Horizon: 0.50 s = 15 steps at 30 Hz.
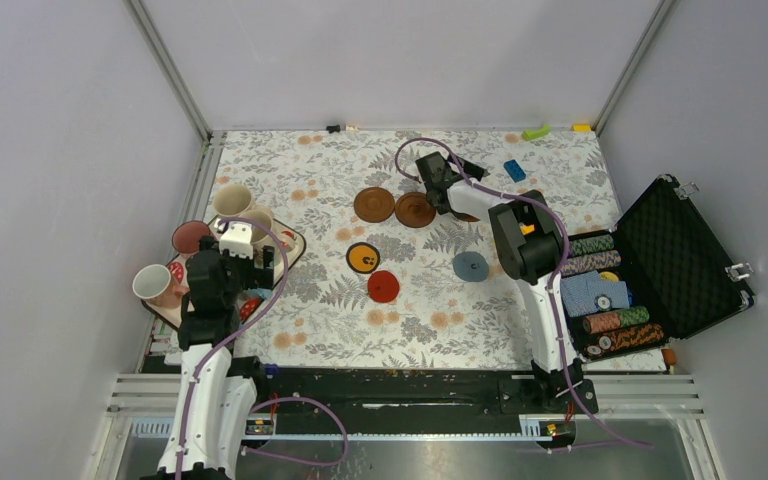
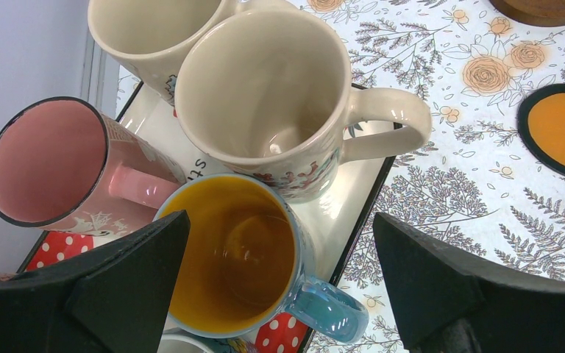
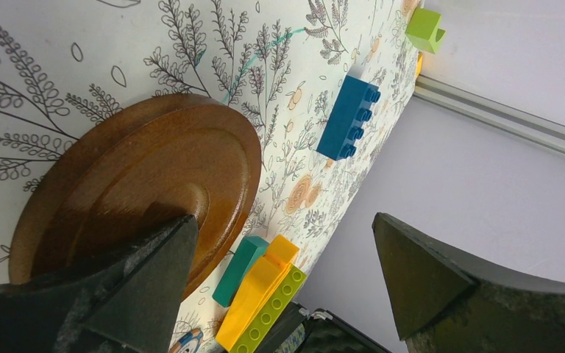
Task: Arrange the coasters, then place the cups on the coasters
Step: Move the coaster to the center of the board.
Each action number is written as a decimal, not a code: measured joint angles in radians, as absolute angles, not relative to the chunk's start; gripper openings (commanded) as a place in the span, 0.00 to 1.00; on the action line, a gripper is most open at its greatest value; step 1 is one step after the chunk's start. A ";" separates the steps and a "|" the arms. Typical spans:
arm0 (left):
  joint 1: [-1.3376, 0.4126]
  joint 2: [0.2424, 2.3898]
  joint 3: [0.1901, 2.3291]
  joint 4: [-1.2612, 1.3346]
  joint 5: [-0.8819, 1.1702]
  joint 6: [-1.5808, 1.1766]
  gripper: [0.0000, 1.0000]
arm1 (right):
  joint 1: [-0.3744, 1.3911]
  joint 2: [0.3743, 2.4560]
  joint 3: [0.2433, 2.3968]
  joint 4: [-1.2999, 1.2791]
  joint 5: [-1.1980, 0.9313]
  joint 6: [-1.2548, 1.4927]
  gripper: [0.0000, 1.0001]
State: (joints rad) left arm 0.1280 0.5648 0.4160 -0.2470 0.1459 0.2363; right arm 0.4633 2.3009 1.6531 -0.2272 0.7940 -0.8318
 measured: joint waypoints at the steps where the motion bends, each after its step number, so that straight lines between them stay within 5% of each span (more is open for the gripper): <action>1: 0.128 0.565 0.416 -0.247 0.146 0.236 0.99 | 0.463 2.300 1.653 -0.228 0.793 -0.831 0.98; 15: 0.128 0.564 0.416 -0.247 0.146 0.236 0.99 | 0.458 2.275 1.652 -0.283 0.735 -0.803 0.98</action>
State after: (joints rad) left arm 0.1280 0.5636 0.4160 -0.2474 0.1463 0.2363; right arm 0.4580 2.2745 1.6524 -0.2832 0.7345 -0.8028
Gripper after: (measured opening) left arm 0.985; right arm 0.983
